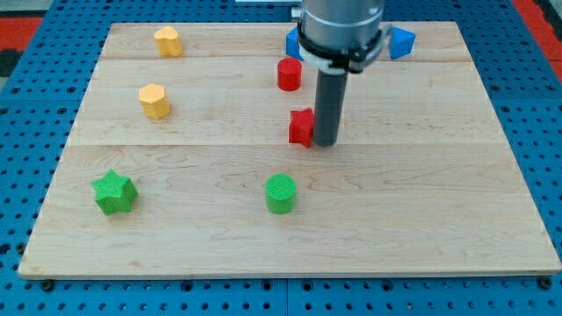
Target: Slightly push the red star towards up side
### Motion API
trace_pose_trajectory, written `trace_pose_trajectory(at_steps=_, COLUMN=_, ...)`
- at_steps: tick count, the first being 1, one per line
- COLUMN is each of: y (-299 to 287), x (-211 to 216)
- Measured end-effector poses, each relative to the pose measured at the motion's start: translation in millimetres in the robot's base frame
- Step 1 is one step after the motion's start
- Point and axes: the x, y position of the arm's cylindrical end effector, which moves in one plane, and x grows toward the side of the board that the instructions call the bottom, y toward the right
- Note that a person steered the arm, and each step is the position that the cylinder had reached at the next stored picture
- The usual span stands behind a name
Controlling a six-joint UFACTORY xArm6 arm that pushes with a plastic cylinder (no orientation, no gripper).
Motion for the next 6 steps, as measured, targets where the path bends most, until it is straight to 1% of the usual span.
trace_pose_trajectory(at_steps=1, y=-7.8, x=-13.8)
trace_pose_trajectory(at_steps=2, y=-41.5, x=-16.8)
trace_pose_trajectory(at_steps=3, y=-38.9, x=19.1)
trace_pose_trajectory(at_steps=4, y=-94.0, x=22.0)
trace_pose_trajectory(at_steps=5, y=-120.7, x=37.8)
trace_pose_trajectory(at_steps=6, y=-122.0, x=48.9)
